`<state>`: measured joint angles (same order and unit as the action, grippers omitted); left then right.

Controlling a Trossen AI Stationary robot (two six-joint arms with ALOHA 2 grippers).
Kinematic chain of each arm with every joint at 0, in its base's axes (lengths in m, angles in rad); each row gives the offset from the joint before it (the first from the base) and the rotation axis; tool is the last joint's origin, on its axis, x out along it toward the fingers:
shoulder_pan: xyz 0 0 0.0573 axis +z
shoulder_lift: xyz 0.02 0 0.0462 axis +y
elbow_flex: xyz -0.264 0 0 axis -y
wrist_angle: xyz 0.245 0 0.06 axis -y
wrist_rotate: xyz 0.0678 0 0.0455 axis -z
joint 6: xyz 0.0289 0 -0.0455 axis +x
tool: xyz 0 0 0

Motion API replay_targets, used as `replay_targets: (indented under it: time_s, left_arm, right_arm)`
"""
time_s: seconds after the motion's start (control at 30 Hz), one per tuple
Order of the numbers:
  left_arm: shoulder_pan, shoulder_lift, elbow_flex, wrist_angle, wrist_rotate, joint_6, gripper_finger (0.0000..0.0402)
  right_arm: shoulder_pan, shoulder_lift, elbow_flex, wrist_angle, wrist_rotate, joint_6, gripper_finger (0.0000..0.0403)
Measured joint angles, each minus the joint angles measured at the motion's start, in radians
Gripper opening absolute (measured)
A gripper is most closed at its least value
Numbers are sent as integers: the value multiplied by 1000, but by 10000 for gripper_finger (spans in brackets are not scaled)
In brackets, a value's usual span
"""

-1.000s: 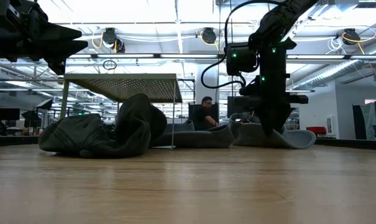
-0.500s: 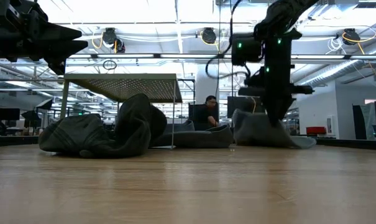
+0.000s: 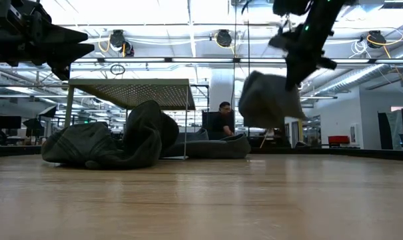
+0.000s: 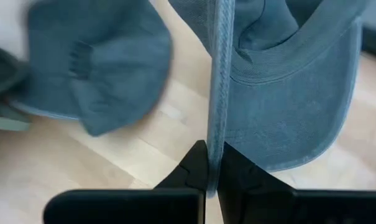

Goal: Pick & Place hat
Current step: Put the right gray cap on the shelf

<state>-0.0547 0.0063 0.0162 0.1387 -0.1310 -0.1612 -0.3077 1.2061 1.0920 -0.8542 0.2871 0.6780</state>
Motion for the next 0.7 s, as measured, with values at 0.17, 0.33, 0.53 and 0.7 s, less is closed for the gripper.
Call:
replay_targets:
  time_s: [0.17,0.33,0.53,0.7]
  left_arm:
    - [0,0,0,0,0,0,141]
    - [0,0,0,0,0,0,141]
    - [0,0,0,1,0,0,141]
    - [0,0,0,0,0,0,141]
  right_arm:
    - [0,-102,0,50,-3,-137,5]
    - [0,-187,0,109,-55,-250,5]
    - [2,-252,0,193,-146,-325,7]
    - [2,-281,0,262,-232,-393,8]
